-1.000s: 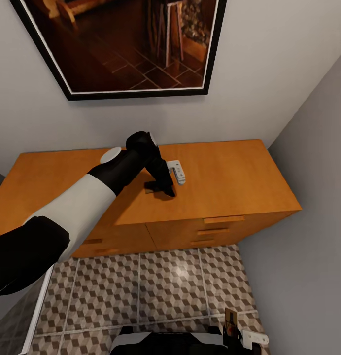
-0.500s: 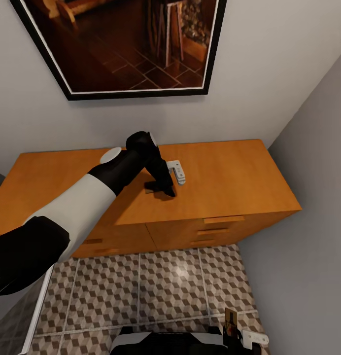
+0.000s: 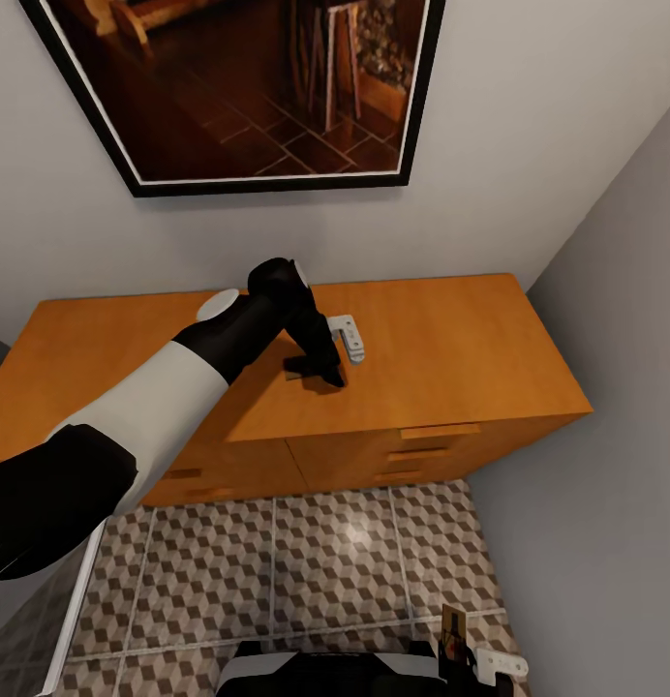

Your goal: Take the four mousetraps from the cabinet in the bathroom and place them on the bathroom floor. Make sure all four end up on the same floor surface, and ensure that at least two of them are either under or directly next to the same bathroom sink.

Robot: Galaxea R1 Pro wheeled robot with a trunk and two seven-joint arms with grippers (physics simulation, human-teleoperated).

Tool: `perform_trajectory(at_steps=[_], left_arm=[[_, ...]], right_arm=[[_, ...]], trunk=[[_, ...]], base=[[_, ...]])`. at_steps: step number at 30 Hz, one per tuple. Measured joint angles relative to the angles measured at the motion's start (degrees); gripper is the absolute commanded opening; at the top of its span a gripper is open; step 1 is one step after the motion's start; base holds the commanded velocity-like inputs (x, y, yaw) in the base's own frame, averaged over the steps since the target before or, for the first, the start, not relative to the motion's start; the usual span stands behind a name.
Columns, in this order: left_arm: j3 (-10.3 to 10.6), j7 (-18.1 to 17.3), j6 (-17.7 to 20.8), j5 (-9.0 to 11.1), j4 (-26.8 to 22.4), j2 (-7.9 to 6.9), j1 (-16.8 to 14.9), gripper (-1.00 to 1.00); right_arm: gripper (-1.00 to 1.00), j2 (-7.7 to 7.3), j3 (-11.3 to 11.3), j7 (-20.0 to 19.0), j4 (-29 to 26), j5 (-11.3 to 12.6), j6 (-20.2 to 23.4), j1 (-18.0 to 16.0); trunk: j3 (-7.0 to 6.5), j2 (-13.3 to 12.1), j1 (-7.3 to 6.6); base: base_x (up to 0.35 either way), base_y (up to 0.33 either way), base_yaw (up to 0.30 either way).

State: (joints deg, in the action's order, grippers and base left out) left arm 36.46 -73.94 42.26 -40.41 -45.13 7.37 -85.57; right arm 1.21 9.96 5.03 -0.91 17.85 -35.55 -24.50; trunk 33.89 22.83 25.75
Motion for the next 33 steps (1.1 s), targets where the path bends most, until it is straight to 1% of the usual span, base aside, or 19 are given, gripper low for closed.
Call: perform_trajectory(at_steps=[5, 13, 28, 33], left_arm=[[0.00, 0.00, 0.00, 0.00, 0.00, 0.00, 0.00, 1.00], [0.00, 0.00, 0.00, 0.00, 0.00, 0.00, 0.00, 1.00], [0.00, 0.00, 0.00, 0.00, 0.00, -0.09, 0.00, 1.00], [0.00, -0.01, 0.00, -0.01, 0.01, -0.08, -0.01, 1.00]], right_arm=[[-1.00, 0.00, 0.00, 0.00, 0.00, -0.01, 0.00, 0.00], [-1.00, -0.01, 0.00, 0.04, 0.00, 0.02, 0.00, 0.00], [-1.00, 0.00, 0.00, 0.05, 0.00, -0.01, 0.08, 0.00], [-1.00, 0.00, 0.00, 0.03, -0.01, -0.01, 0.09, 0.00]], trunk=[[0.00, 0.00, 0.00], [0.00, 0.00, 0.01], [0.00, 0.00, 0.00], [0.00, 0.00, 0.02]], base=[[-0.006, 0.000, 0.000], [-0.163, 0.000, 0.000], [-0.011, 0.001, 0.000], [-0.136, 0.132, 0.000]])
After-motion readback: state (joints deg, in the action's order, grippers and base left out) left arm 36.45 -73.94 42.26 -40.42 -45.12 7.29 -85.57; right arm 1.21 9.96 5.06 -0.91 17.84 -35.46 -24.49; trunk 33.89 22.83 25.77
